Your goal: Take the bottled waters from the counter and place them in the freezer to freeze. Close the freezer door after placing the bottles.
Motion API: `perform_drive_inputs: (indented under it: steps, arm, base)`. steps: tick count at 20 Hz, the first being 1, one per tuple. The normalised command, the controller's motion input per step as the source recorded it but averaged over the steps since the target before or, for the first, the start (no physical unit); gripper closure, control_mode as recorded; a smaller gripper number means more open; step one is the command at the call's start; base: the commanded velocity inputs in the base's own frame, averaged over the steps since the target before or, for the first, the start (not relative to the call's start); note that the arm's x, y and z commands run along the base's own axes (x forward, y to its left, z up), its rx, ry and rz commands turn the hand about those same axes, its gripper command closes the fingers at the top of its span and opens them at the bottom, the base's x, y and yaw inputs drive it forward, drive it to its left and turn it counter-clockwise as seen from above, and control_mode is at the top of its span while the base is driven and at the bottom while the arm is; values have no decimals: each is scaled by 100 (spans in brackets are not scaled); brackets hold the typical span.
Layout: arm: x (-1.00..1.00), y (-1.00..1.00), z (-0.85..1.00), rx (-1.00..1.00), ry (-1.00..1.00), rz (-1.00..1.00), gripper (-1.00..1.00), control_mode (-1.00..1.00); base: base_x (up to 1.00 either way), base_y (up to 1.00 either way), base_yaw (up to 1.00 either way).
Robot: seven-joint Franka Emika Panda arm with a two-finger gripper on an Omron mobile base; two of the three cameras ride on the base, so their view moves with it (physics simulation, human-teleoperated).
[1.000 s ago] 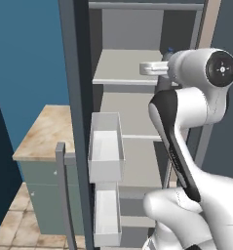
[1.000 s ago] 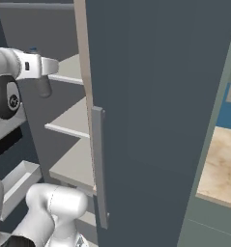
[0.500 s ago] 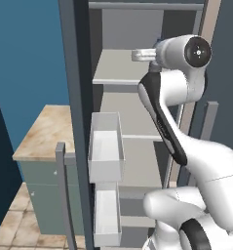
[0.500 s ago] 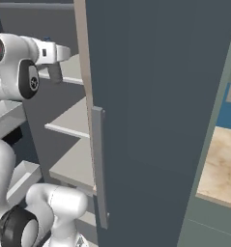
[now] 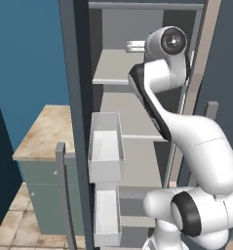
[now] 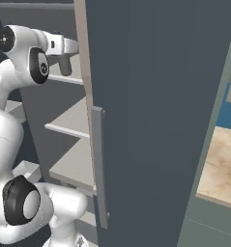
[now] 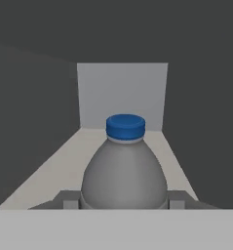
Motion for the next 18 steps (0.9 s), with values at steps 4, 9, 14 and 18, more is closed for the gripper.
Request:
perform_drive_inputs:
  steps: [4, 9, 14, 18]
  arm:
    - [51, 2, -9, 0, 0, -8, 100, -100]
    - [47, 0, -2, 0, 0, -1, 100, -100]
    - [38, -1, -9, 0, 0, 0, 100, -100]
    - [50, 0, -18, 0, 1, 0, 100, -100]
  base:
    - [0, 0, 0]
    - [0, 0, 0]
    - [0, 0, 0]
    - [0, 0, 0]
